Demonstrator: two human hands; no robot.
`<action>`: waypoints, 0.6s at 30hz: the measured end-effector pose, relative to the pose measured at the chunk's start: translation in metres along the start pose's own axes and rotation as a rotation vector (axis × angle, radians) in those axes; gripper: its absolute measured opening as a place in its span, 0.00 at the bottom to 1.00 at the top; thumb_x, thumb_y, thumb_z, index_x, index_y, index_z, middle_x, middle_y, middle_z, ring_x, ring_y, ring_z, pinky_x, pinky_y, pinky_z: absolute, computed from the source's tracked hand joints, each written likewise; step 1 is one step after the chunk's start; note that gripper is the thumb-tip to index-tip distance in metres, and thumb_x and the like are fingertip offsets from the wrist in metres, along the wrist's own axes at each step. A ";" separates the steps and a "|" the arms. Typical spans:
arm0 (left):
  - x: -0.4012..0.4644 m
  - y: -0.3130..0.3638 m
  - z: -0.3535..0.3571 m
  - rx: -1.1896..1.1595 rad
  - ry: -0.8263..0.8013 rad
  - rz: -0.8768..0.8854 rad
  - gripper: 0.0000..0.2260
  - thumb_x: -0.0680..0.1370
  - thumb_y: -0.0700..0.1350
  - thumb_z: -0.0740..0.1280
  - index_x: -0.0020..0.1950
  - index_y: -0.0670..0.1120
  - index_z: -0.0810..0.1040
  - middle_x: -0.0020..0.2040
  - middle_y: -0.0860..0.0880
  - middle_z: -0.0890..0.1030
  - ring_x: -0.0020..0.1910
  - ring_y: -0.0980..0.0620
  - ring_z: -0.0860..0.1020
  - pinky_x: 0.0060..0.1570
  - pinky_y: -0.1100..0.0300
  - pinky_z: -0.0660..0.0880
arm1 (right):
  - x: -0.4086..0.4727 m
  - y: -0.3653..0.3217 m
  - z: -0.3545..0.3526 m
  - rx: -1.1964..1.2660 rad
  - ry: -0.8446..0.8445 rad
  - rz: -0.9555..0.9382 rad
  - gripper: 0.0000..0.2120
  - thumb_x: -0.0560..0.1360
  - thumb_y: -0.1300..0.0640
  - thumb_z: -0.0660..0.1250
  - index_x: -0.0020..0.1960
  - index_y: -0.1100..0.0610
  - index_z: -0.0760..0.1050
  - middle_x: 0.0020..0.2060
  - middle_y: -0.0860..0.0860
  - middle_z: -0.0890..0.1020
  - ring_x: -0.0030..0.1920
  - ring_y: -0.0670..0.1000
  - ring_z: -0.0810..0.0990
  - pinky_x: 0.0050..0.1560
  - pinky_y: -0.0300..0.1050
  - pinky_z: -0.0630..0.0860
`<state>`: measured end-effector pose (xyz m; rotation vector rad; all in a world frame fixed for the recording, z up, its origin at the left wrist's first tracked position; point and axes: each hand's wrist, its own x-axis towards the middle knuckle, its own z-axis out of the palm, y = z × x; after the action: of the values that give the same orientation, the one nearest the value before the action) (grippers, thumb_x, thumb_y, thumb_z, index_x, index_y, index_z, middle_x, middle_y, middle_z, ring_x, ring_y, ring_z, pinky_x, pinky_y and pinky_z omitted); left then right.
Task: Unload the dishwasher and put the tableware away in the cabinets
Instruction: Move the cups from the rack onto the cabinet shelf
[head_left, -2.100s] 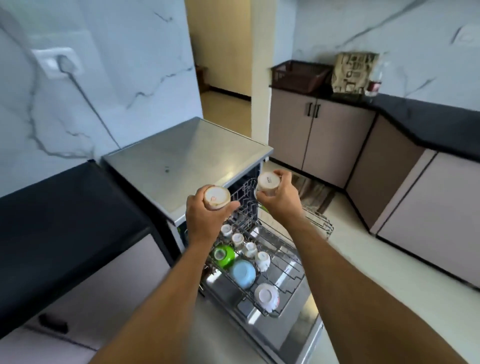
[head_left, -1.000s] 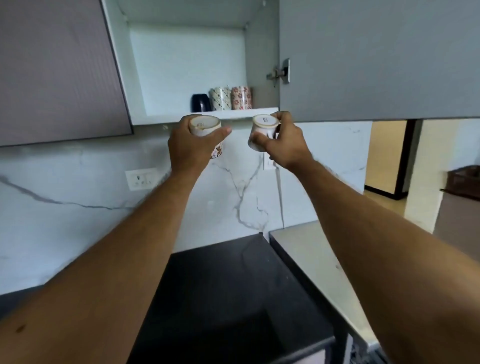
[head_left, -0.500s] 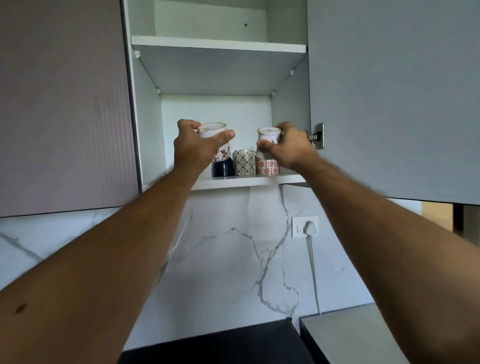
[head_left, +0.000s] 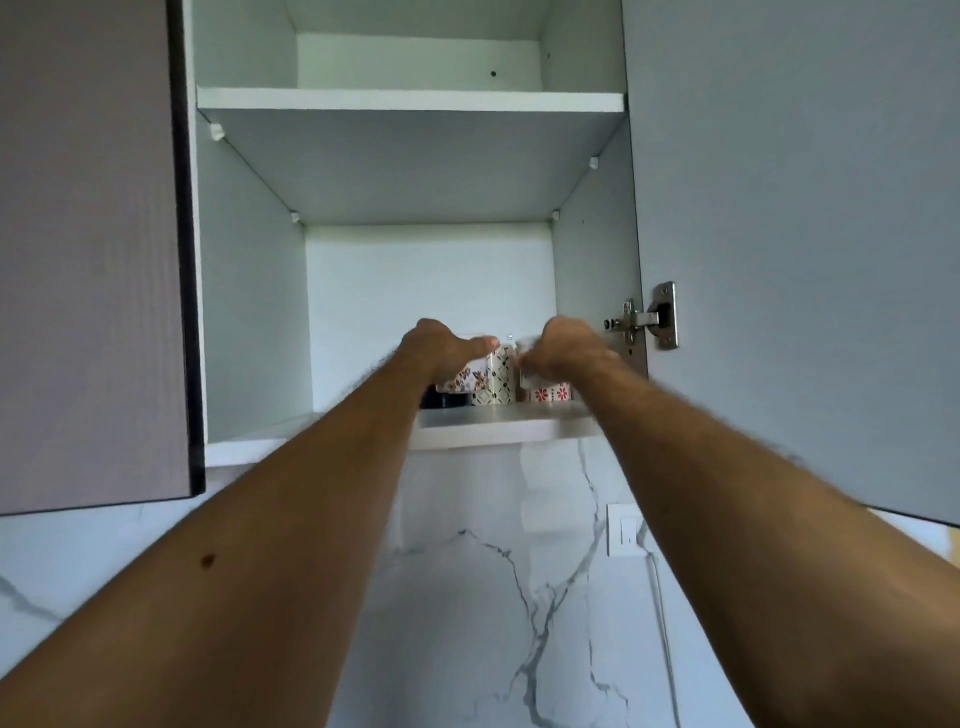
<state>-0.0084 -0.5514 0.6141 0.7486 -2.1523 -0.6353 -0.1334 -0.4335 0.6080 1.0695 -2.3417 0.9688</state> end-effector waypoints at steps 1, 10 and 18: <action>0.007 0.002 0.004 0.025 -0.019 0.003 0.42 0.70 0.67 0.71 0.71 0.36 0.67 0.69 0.38 0.73 0.66 0.39 0.73 0.65 0.48 0.72 | 0.006 0.003 0.003 -0.017 -0.011 0.002 0.13 0.76 0.51 0.70 0.51 0.59 0.75 0.38 0.52 0.75 0.37 0.49 0.74 0.42 0.43 0.71; 0.056 -0.003 0.056 0.092 -0.143 0.015 0.33 0.77 0.64 0.64 0.67 0.37 0.72 0.66 0.38 0.75 0.64 0.39 0.75 0.65 0.47 0.72 | 0.045 0.030 0.030 -0.088 -0.039 0.027 0.15 0.74 0.55 0.68 0.59 0.59 0.78 0.56 0.57 0.82 0.56 0.57 0.81 0.52 0.44 0.77; 0.075 -0.018 0.057 -0.088 -0.271 -0.037 0.38 0.70 0.72 0.65 0.67 0.44 0.72 0.63 0.45 0.77 0.57 0.45 0.79 0.60 0.48 0.77 | 0.060 0.036 0.039 -0.151 -0.036 0.002 0.13 0.76 0.53 0.68 0.57 0.59 0.78 0.53 0.56 0.82 0.44 0.54 0.77 0.45 0.41 0.73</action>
<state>-0.0885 -0.6037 0.6055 0.6880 -2.3411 -0.8887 -0.2017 -0.4750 0.6007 1.0328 -2.4025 0.7656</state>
